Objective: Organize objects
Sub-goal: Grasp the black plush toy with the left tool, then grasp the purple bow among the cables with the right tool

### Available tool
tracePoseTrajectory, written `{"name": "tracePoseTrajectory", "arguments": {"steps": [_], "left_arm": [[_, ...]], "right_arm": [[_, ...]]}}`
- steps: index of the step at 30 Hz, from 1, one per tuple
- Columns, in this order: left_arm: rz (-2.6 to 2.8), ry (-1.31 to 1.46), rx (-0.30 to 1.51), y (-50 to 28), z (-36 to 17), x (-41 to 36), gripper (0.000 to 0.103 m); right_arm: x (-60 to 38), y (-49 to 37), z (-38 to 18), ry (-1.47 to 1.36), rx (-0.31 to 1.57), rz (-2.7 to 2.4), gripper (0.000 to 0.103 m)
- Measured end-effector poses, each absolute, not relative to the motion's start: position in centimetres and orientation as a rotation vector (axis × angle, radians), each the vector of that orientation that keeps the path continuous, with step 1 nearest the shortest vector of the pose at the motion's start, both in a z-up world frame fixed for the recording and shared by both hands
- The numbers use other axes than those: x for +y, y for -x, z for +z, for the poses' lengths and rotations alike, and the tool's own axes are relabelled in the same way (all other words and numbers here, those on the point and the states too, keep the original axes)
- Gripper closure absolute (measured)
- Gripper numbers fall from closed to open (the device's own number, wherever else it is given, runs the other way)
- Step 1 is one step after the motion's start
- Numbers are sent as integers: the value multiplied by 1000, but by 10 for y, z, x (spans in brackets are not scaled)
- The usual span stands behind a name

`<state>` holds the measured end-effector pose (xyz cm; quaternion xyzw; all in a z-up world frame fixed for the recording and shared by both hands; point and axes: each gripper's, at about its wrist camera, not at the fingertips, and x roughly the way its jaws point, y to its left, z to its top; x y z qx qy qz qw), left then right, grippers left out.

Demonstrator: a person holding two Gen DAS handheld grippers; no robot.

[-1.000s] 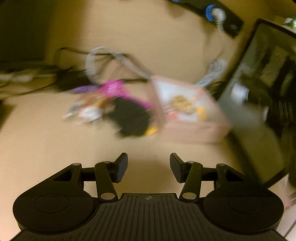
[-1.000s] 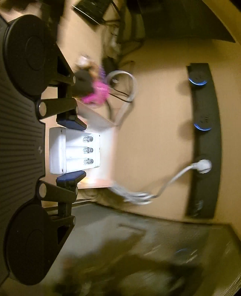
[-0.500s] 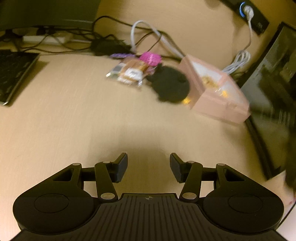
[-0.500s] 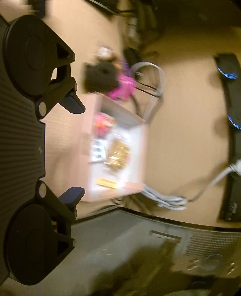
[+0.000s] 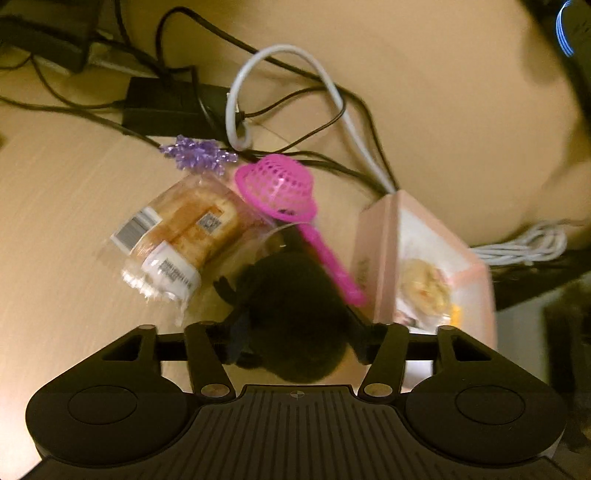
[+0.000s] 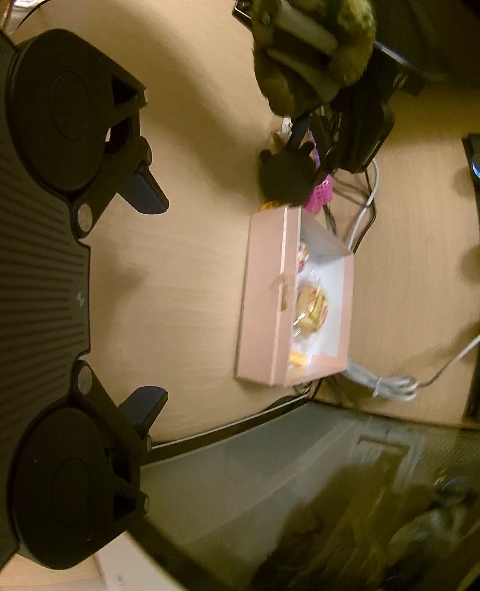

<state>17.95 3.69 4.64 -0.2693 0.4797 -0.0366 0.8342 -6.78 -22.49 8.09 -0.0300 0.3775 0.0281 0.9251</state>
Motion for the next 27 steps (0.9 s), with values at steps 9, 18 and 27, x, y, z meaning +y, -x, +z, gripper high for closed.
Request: {"name": "tracePoseTrajectory", "arguments": {"steps": [9,18,27], "left_arm": [[-61,529,1012,-194,23,20,23],[-165,488,1007,-125,33,56,27],[-177,363,908,-32,53,124,28]], "right_arm": [[-242,63,72,9,810,0,2],[-212,45,70,42,758,64,0],[-136,-20,67,126,792,230,0]]}}
